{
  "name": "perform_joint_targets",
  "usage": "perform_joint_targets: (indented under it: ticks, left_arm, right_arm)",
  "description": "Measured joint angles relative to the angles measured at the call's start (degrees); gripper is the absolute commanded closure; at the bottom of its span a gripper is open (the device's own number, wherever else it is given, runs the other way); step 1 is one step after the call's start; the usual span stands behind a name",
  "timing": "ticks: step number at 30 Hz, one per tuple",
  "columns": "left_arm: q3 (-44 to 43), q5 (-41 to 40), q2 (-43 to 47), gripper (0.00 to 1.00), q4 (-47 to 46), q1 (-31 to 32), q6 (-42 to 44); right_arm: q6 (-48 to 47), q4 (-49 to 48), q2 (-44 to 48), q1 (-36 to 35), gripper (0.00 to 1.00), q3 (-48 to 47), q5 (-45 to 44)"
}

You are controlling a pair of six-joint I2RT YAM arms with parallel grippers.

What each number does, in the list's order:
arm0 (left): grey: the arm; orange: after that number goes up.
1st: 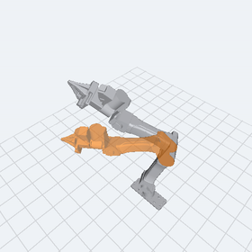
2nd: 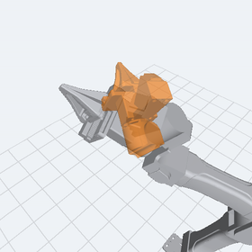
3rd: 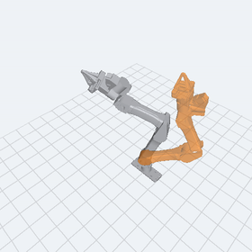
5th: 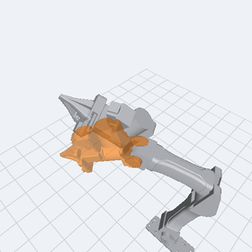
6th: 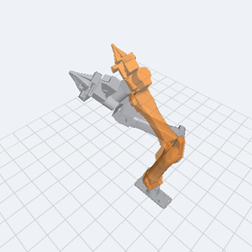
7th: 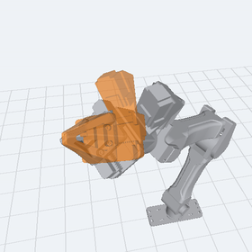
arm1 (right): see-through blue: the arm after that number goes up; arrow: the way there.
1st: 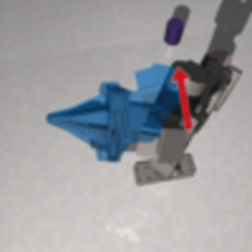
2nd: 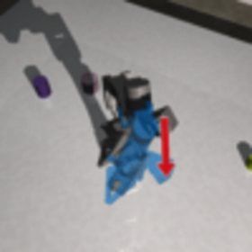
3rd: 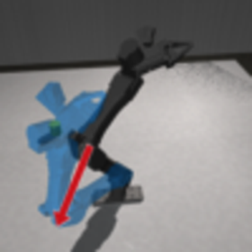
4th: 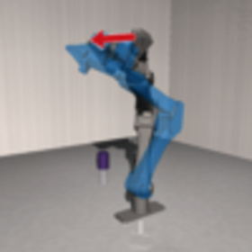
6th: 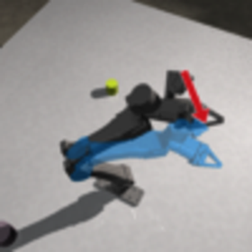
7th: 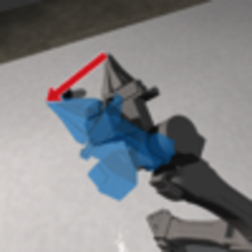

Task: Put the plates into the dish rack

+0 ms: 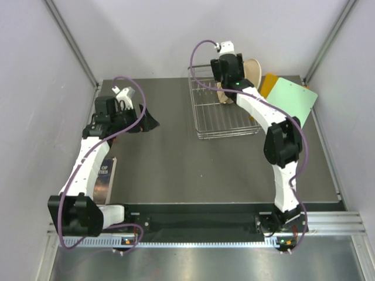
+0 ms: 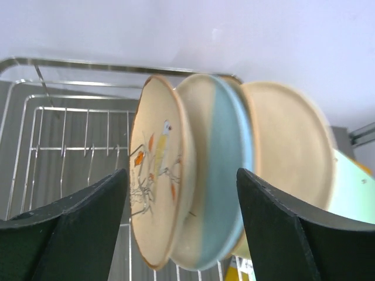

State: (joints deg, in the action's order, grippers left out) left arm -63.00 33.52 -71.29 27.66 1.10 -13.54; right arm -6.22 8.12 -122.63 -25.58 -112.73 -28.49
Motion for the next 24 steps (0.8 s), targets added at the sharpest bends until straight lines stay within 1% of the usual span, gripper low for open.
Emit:
perform_joint_targets:
  ticks: [1,2,3,4,6,9,12,15,19,22,24]
  left_arm:
    - [0.42,-0.11,0.68,0.07,-0.33,0.02,0.24]
    - [0.61,-0.22,1.31,0.07,-0.48,0.02,0.48]
    - [0.61,-0.37,1.88,0.05,-0.74,0.02,0.7]
    - [0.61,-0.61,2.45,0.04,-1.29,0.02,0.87]
    - [0.59,-1.92,3.45,0.01,-2.32,0.02,0.87]
    - [0.57,-5.14,4.46,0.01,-4.09,0.04,0.76]
    - [0.55,-8.11,4.79,0.01,-5.99,0.07,0.9]
    - [0.44,-11.32,4.55,0.01,-8.02,0.13,1.27]
    - [-1.81,-14.4,1.62,0.01,-10.14,0.17,1.49]
    - [-3.34,-15.23,-0.63,0.01,-11.76,0.26,1.51]
    - [-4.33,-15.26,-1.86,0.01,-12.13,0.5,1.64]
  right_arm:
    - [-0.55,0.26,1.44,0.04,0.2,0.55,0.22]
    - [-0.98,0.61,3.13,0.2,0.14,1.05,0.46]
    - [-1.27,1.03,4.66,0.22,0.04,1.55,0.81]
    - [-1.36,1.57,6.54,0.26,0.0,2.14,1.46]
    - [-1.55,2.34,11.04,0.26,0.0,3.37,3.17]
    - [-1.7,2.73,19.02,0.26,0.0,5.57,5.11]
    - [-1.68,2.6,25.75,0.26,0.0,7.3,3.85]
    - [-1.68,2.27,32.06,0.26,0.0,9.81,-2.29]
    - [-2.86,1.66,39.26,0.26,0.0,18.03,-12.48]
    - [-4.63,2.08,42.6,0.26,0.0,24.85,-16.92]
    - [-5.81,2.49,44.02,0.26,0.0,28.15,-18.14]
